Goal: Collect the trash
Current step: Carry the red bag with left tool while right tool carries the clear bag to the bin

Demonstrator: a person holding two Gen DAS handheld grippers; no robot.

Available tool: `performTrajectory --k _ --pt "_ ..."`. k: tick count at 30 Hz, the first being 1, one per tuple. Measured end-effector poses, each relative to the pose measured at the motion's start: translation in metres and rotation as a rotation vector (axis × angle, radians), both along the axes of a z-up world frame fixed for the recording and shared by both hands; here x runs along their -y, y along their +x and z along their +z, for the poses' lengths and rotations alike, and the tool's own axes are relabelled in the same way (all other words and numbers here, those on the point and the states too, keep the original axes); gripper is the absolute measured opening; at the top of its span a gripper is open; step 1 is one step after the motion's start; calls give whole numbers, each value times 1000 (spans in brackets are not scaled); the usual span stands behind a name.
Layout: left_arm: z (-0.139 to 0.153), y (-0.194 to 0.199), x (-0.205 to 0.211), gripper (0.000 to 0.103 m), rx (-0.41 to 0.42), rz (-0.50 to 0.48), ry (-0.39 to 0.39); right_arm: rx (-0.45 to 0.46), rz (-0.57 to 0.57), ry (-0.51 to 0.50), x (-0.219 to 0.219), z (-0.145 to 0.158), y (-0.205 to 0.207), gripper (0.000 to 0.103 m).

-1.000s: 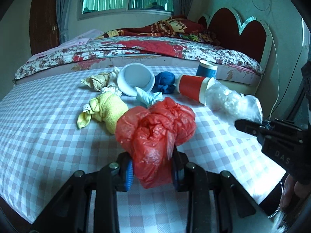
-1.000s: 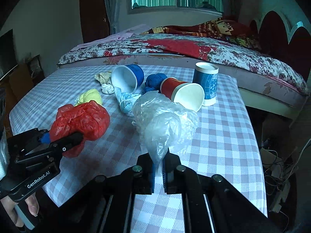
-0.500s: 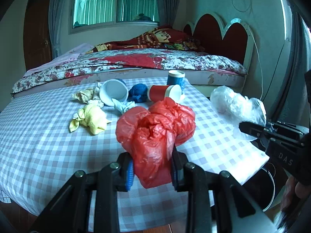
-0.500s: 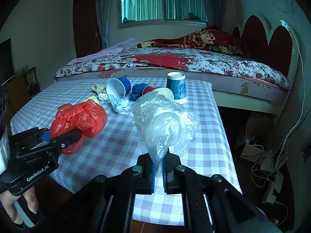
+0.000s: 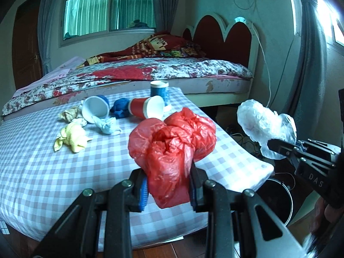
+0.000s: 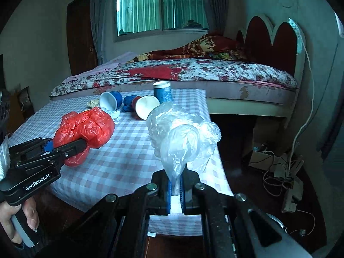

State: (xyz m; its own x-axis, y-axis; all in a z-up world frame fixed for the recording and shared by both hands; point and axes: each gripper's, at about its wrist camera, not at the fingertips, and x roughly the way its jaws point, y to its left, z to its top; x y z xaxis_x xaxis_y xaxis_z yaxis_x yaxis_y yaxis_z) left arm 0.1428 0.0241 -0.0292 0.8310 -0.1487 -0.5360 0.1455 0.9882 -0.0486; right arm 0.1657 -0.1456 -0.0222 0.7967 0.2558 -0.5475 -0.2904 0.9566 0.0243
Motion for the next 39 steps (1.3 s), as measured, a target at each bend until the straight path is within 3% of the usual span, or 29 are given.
performTrajectory --k 24,39 --pt "-15 -23 130 31 -16 -287 10 -68 -248 -9 133 -30 -52 6" --pt "-57 -32 203 31 -82 -446 25 -185 -350 -25 200 -75 -81 6"
